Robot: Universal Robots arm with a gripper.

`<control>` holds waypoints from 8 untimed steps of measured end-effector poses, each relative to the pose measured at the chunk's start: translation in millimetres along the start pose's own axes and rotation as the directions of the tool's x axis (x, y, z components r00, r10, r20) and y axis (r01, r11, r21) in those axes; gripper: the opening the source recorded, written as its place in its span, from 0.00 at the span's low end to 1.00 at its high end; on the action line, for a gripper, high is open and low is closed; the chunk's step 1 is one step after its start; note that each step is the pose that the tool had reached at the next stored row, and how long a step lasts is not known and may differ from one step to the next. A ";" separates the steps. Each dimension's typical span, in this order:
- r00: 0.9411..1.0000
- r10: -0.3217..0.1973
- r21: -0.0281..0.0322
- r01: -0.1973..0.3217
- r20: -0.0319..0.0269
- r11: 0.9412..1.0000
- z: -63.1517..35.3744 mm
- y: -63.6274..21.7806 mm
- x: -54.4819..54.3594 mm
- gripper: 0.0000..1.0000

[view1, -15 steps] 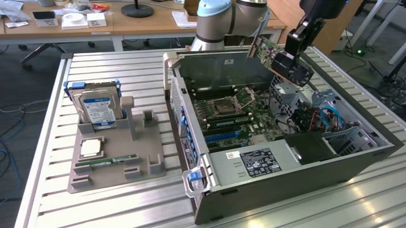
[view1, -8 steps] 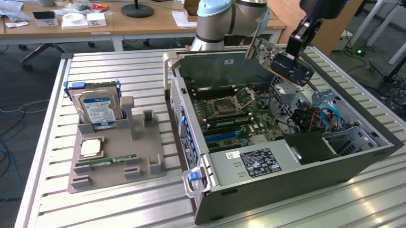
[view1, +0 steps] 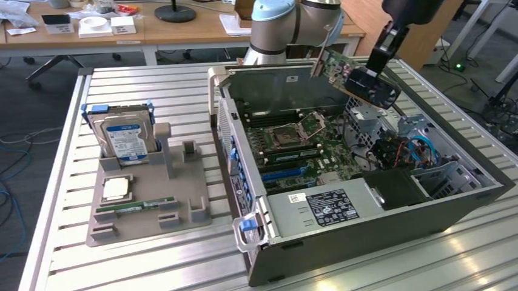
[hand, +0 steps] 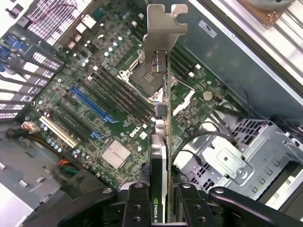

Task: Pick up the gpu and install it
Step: 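Insert the gpu into the slot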

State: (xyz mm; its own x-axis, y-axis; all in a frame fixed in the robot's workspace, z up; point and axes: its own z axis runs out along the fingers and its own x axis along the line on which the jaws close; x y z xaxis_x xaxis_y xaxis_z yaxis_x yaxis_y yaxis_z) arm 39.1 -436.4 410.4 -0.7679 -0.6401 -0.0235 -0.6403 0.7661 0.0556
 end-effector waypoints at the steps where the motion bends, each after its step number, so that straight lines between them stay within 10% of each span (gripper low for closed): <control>1: 1.000 -0.011 0.000 0.011 -0.001 1.000 0.0 0.0 0.0 0.27; 8: 1.000 -0.026 -0.001 0.026 -0.002 1.000 0.0 0.0 0.0 0.27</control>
State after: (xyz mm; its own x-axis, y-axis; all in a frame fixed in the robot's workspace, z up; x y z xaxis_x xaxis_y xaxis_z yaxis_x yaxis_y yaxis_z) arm 39.1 -436.4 410.5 -0.7509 -0.6600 -0.0234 -0.6601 0.7491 0.0555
